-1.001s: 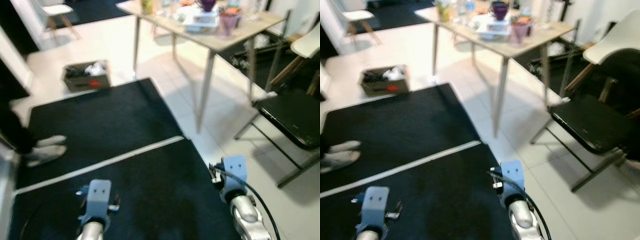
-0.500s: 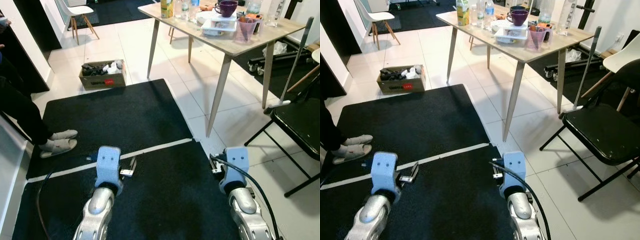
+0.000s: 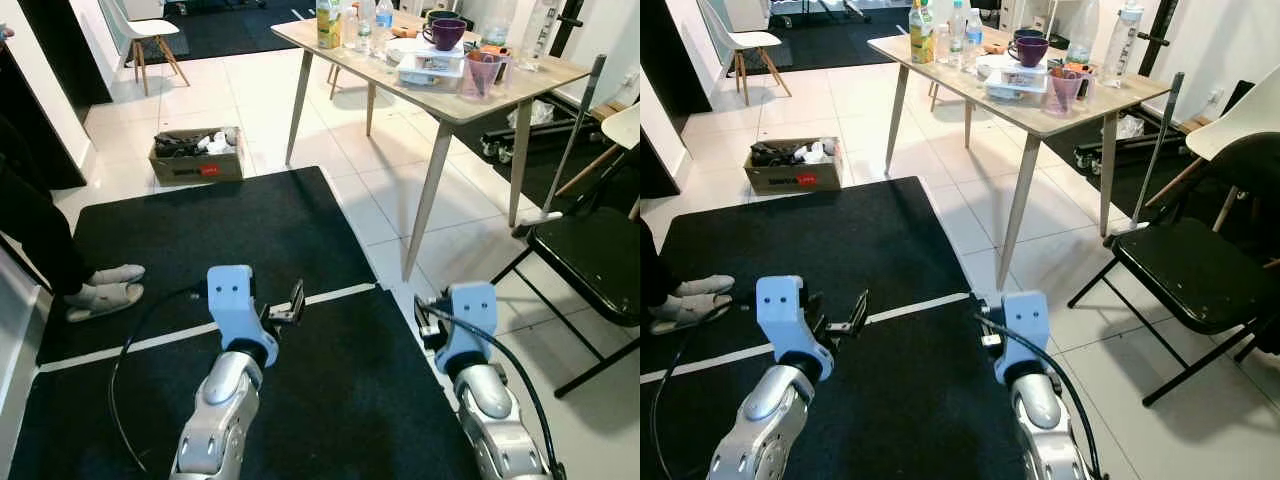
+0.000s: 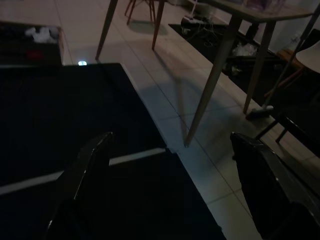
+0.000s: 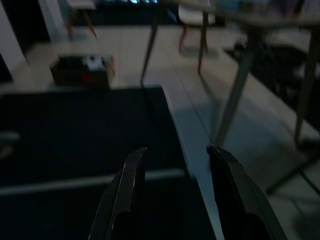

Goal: Restocking fridge

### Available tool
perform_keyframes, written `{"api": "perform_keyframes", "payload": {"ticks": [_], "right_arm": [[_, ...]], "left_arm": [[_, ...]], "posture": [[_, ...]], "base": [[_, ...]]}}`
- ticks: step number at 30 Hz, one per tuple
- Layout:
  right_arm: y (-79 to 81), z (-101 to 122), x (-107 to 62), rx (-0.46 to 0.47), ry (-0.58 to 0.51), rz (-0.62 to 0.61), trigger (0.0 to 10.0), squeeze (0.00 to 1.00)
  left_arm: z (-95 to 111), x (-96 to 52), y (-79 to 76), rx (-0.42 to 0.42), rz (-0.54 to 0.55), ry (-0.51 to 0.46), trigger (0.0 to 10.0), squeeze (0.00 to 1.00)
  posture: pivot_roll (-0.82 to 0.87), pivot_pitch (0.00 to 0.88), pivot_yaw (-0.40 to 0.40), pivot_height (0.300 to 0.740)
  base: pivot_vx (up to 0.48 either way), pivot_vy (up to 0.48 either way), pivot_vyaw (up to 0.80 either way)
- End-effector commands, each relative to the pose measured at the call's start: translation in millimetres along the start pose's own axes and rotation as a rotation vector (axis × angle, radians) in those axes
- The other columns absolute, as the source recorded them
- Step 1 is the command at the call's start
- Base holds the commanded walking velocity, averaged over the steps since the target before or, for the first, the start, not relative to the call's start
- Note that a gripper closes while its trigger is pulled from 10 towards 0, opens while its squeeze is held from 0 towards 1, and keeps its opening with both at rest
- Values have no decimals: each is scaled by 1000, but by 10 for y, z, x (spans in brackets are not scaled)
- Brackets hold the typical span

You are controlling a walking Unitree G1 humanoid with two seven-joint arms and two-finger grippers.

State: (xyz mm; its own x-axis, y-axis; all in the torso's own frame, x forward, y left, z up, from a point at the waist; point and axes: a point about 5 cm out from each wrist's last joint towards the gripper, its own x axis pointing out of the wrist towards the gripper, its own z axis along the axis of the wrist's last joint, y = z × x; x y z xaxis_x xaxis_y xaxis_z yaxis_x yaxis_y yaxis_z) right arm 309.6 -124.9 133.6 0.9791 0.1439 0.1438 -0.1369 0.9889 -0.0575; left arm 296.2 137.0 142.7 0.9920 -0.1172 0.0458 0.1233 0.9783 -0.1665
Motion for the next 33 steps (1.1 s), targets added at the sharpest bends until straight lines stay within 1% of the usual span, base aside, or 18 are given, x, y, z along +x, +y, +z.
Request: {"api": "perform_keyframes", "payload": {"ticks": [1, 7, 8, 15, 22, 33], "right_arm": [[3, 36, -18, -2, -8, 2, 10000, 0], [-15, 85, -29, 5, -23, -7, 10000, 0], [-21, 83, -31, 5, -21, -11, 10000, 0], [-15, 75, -49, 5, -15, -12, 10000, 0], [1, 86, -51, 6, -10, -5, 10000, 0], [41, 80, -49, 9, -4, 10, 10000, 0]], "left_arm": [[-23, -17, 28, 14, 31, 21, 10000, 0], [-30, -6, 31, 44, 43, 33, 10000, 0], [-24, 15, 30, 50, 50, 34, 10000, 0], [-13, 27, 24, 48, 62, 23, 10000, 0], [-20, 29, 4, 71, 77, 10, 10000, 0], [-35, 22, 37, 80, 107, 8, 10000, 0]], "posture": [[-106, 98, 28, 740], [-115, 99, 35, 740], [-115, 107, 33, 740], [-120, 107, 31, 740], [-117, 107, 24, 740], [-116, 107, 17, 740]], "base": [[0, 0, 0], [0, 0, 0], [0, 0, 0], [0, 0, 0], [381, 0, 0], [400, 0, 0]]}}
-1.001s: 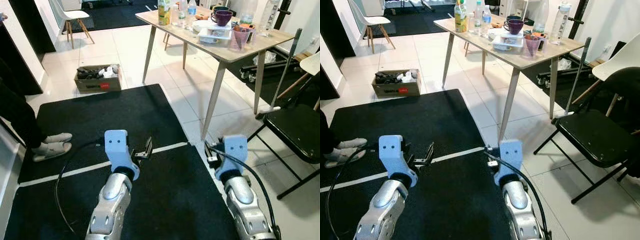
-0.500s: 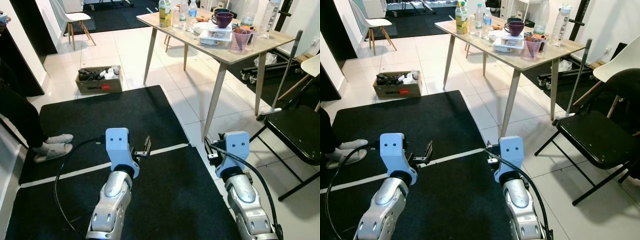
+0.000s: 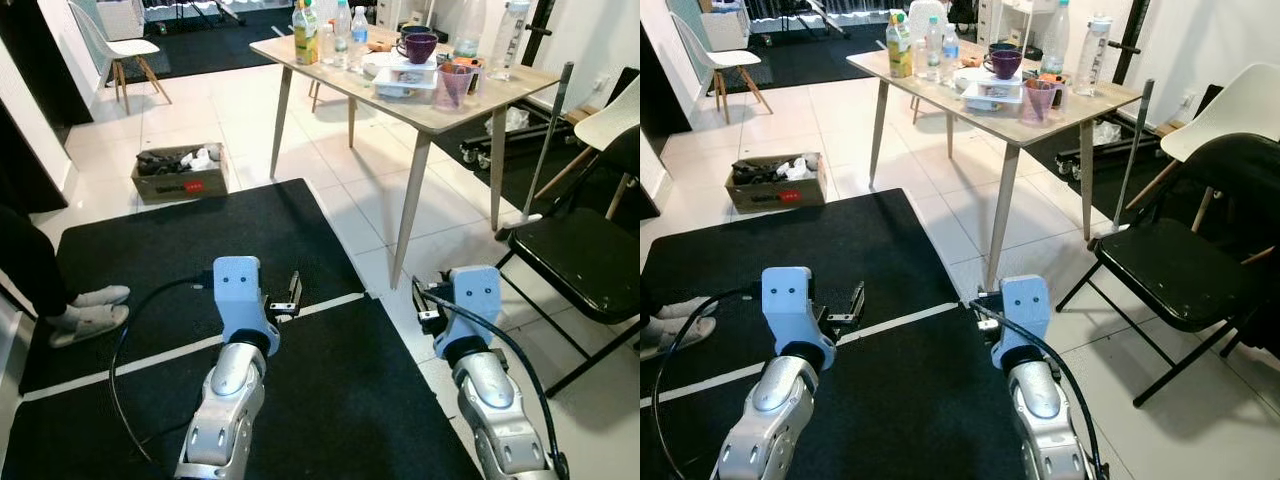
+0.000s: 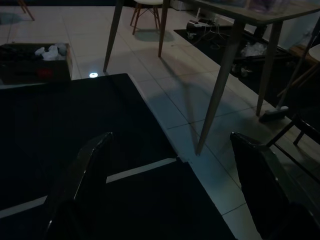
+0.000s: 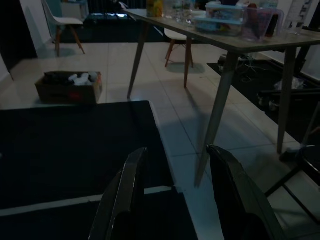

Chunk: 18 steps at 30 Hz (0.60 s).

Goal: Restocking fridge

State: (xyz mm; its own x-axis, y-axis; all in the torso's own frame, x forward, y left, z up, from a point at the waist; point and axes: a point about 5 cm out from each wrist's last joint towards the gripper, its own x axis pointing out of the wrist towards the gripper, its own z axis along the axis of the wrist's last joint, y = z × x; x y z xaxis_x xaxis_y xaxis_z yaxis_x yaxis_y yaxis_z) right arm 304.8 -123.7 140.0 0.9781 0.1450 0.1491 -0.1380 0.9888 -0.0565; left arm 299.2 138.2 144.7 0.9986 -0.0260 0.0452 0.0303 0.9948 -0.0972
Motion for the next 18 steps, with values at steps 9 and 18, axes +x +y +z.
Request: {"api": "perform_keyframes", "payload": {"ticks": [9, 18], "right_arm": [[7, -7, -24, 1, 10, 9, 10000, 0], [11, -15, -30, 0, 14, 12, 10000, 0]], "left_arm": [[-78, -17, -2, 4, 18, 24, 10000, 0], [-85, -21, 1, 9, 23, 23, 10000, 0]], "posture": [[-119, 109, 14, 740], [-118, 109, 12, 740]], "base": [[399, 0, 0], [410, 0, 0]]}}
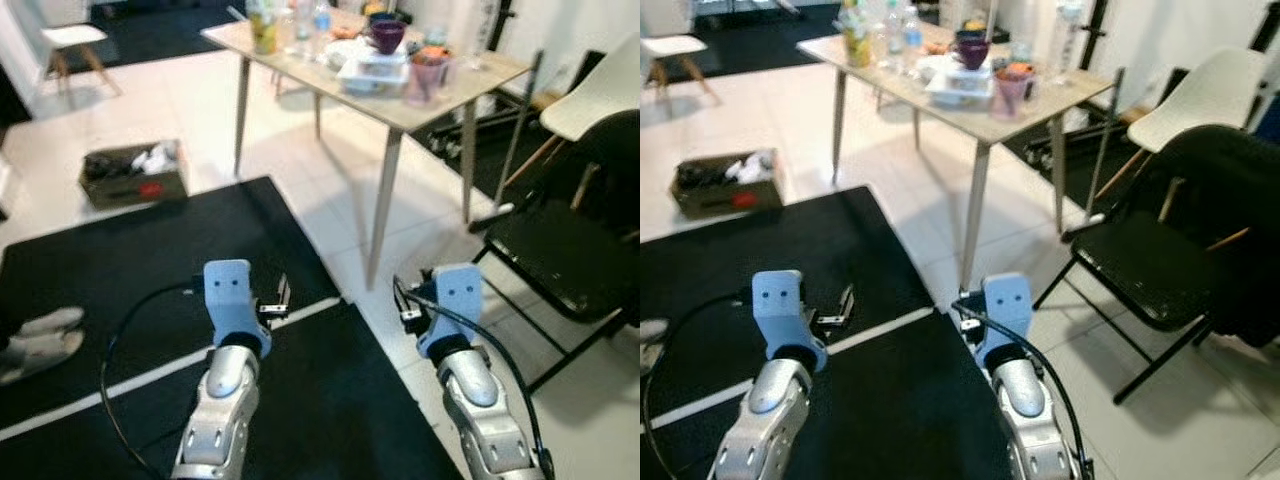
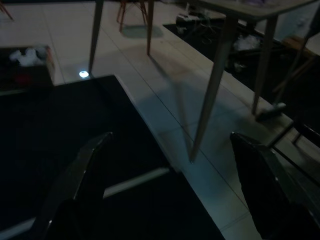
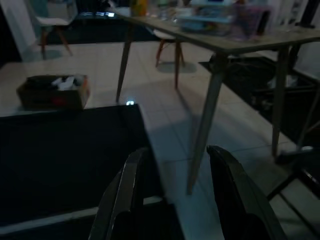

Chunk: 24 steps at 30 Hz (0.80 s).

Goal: Restocking fridge

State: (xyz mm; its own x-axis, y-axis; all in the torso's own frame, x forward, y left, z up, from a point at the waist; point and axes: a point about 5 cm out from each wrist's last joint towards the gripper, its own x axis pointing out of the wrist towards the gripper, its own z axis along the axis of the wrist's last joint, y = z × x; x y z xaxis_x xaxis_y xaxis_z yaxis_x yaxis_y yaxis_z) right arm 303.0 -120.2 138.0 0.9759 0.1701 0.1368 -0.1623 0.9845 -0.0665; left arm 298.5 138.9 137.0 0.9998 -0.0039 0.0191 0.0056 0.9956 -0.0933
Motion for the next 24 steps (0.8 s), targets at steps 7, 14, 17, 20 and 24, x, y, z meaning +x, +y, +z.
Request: {"api": "perform_keyframes", "payload": {"ticks": [7, 14, 17, 20, 24], "right_arm": [[-19, 0, -14, 8, 4, -8, 10000, 0], [-4, -5, -18, 13, 6, 1, 10000, 0], [2, -4, -17, 13, 6, 6, 10000, 0], [10, -4, -16, 10, 6, 14, 10000, 0], [37, -5, -17, 3, 6, 30, 10000, 0]], "left_arm": [[-12, -15, -16, 9, 0, -3, 10000, 0], [-24, -32, -24, 20, -3, -4, 10000, 0], [-30, -37, -24, 21, -3, -2, 10000, 0], [-35, -42, -27, 22, -3, -1, 10000, 0], [-43, -48, -27, 23, -3, 1, 10000, 0]], "posture": [[-118, 110, 10, 740], [-119, 112, 9, 740], [-119, 113, 9, 740], [-118, 113, 9, 740], [-116, 112, 9, 740]], "base": [[408, 0, 0], [393, 0, 0], [387, 0, 0], [384, 0, 0], [379, 0, 0]]}}
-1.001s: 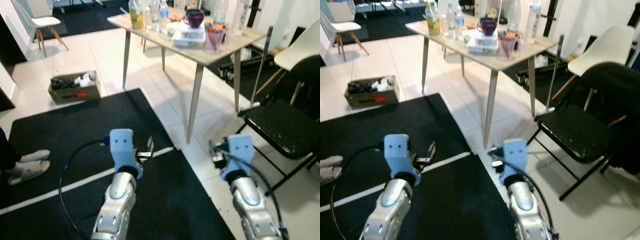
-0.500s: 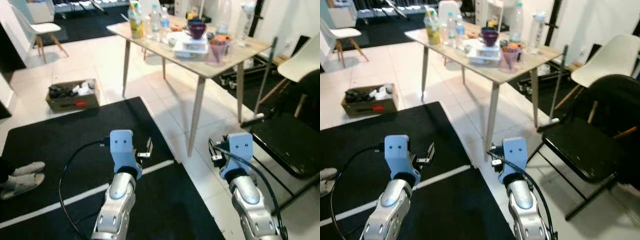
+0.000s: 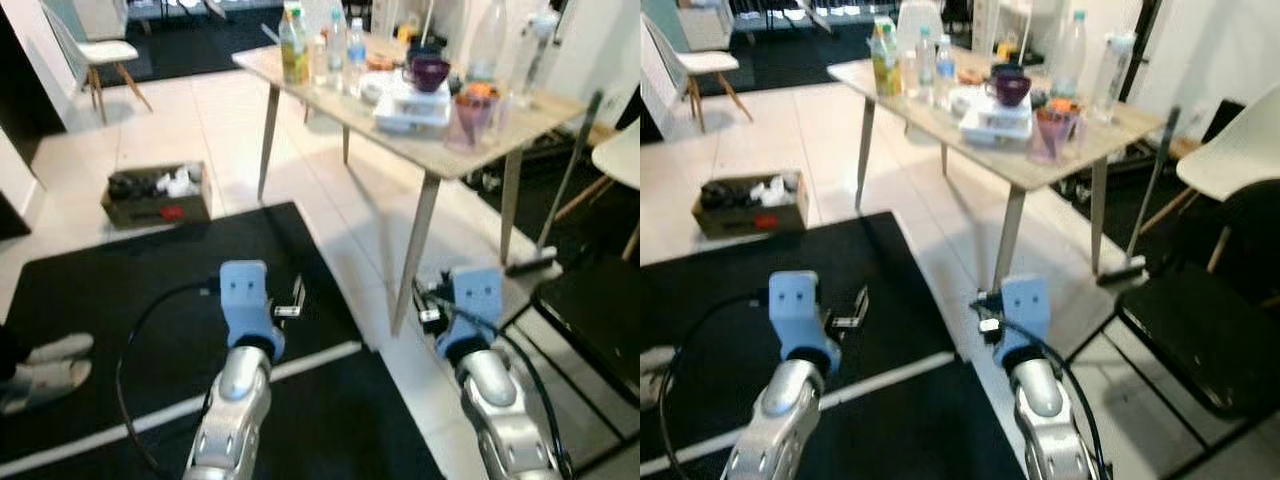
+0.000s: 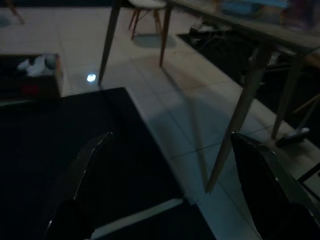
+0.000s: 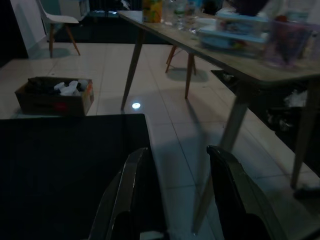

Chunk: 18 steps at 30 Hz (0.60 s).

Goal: Restocking fridge

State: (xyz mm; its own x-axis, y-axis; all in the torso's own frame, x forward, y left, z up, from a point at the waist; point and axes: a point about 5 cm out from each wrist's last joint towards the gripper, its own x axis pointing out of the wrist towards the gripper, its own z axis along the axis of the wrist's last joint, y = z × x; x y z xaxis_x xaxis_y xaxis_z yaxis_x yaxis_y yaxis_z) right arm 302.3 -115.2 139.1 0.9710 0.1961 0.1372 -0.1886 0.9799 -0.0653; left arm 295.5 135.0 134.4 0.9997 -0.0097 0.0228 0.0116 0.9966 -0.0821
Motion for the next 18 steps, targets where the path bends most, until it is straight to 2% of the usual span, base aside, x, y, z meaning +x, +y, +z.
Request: {"api": "perform_keyframes", "payload": {"ticks": [1, 5, 18], "right_arm": [[-12, -19, -21, -2, 8, 4, 10000, 0], [-9, -19, -21, -2, 8, 7, 10000, 0], [12, -23, -14, 3, 7, 15, 10000, 0]], "left_arm": [[-15, -18, 9, 12, 3, 4, 10000, 0], [-20, -20, 8, 13, 3, 5, 10000, 0], [-49, -25, 18, 18, 3, 16, 10000, 0]], "posture": [[-116, 112, 9, 740], [-116, 111, 10, 740], [-113, 104, 12, 740]], "base": [[379, 0, 0], [377, 0, 0], [370, 0, 420]]}}
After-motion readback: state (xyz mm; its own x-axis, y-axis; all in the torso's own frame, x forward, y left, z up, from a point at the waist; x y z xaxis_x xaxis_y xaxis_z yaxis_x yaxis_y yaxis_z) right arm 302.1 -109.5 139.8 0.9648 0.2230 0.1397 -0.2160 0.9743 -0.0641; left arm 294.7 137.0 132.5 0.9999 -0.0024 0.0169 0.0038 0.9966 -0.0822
